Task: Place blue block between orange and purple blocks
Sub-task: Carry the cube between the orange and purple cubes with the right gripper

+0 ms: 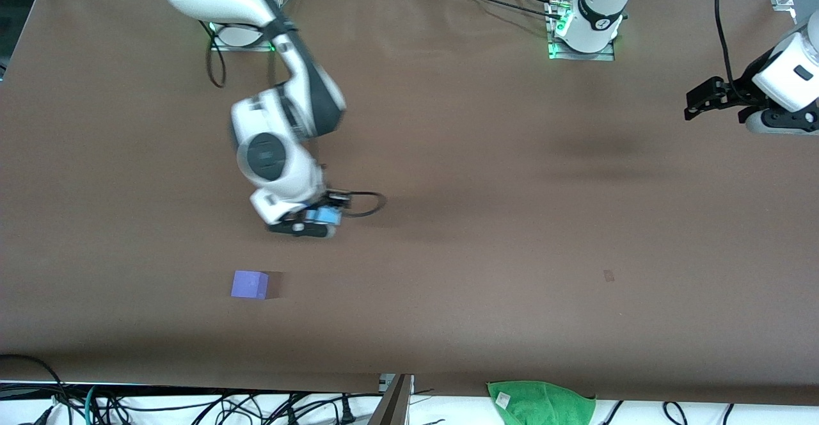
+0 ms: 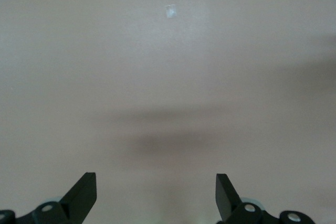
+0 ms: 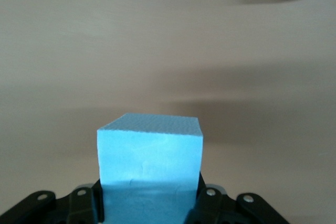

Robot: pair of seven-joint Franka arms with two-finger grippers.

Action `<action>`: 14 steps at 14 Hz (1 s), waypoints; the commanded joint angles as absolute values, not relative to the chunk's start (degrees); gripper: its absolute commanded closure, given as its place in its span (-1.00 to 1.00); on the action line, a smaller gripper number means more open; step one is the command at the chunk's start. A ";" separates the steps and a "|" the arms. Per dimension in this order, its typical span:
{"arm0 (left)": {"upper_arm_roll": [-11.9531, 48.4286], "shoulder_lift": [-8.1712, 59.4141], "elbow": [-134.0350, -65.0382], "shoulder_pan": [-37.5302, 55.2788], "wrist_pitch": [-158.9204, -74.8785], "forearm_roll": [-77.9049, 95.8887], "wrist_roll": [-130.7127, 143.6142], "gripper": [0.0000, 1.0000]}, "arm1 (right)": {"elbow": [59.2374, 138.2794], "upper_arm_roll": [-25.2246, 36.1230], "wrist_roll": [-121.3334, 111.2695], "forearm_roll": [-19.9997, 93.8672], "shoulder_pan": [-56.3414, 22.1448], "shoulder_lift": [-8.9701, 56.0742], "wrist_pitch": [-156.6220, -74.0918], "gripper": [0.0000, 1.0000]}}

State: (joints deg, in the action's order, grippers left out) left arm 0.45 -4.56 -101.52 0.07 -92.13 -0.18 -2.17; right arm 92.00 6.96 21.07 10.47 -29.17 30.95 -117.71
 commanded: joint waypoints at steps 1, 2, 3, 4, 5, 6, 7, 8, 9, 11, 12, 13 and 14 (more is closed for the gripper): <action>1.49 -3.08 -100.28 0.26 -91.58 0.26 -1.85 -1.00 | 110.34 7.72 12.93 11.87 -27.16 21.99 -127.14 0.37; 1.49 -2.99 -100.28 0.26 -91.76 0.26 -1.76 -1.00 | 114.48 7.91 11.70 11.87 -27.16 21.10 -131.35 0.37; 1.49 -2.64 -100.20 0.26 -91.76 0.26 -1.76 -1.00 | 117.31 8.08 10.82 11.87 -27.07 21.27 -134.88 0.37; 1.49 -2.46 -100.20 0.26 -91.84 0.26 -1.76 -1.00 | 118.73 8.52 10.72 11.87 -26.98 21.88 -137.09 0.37; 1.49 -2.46 -100.28 0.26 -91.85 0.26 -1.76 -1.00 | 119.61 8.96 10.37 11.87 -26.98 22.75 -138.59 0.37; 1.49 -2.46 -100.20 0.26 -91.85 0.26 -1.84 -1.00 | 120.23 9.75 9.15 11.87 -26.98 23.11 -139.21 0.37; 1.49 -2.46 -100.20 0.26 -91.85 0.26 -1.85 -1.00 | 120.93 10.19 8.01 11.87 -26.98 23.12 -139.91 0.36; 1.49 -2.46 -100.20 0.26 -91.76 0.26 -1.76 -1.00 | 121.46 10.80 7.13 11.87 -26.63 23.29 -140.62 0.35; 1.49 -2.37 -100.20 0.26 -91.84 0.26 -1.76 -1.00 | 121.81 10.81 6.16 11.87 -26.11 23.81 -141.41 0.35; 1.49 -2.02 -100.20 0.26 -91.93 0.26 -1.76 -1.00 | 123.13 10.90 4.40 11.87 -25.67 24.43 -143.86 0.25; 1.49 -1.76 -100.20 0.26 -91.93 0.26 -1.76 -1.00 | 123.83 10.90 4.31 12.04 -25.58 24.69 -145.18 0.20; 1.58 -1.67 -100.20 0.35 -91.93 0.26 -1.76 -1.00 | 124.01 10.81 4.31 12.04 -25.58 24.78 -145.80 0.13; 1.58 -1.67 -100.20 0.35 -91.93 0.26 -1.76 -1.00 | 123.93 10.81 4.48 12.13 -25.58 24.79 -145.81 -0.28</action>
State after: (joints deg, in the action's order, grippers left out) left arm 1.58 -2.52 -101.50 0.24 -92.23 -0.18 -1.84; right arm 122.59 10.96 5.88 11.03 -25.66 25.07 -143.96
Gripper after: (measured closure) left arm 0.000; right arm 0.436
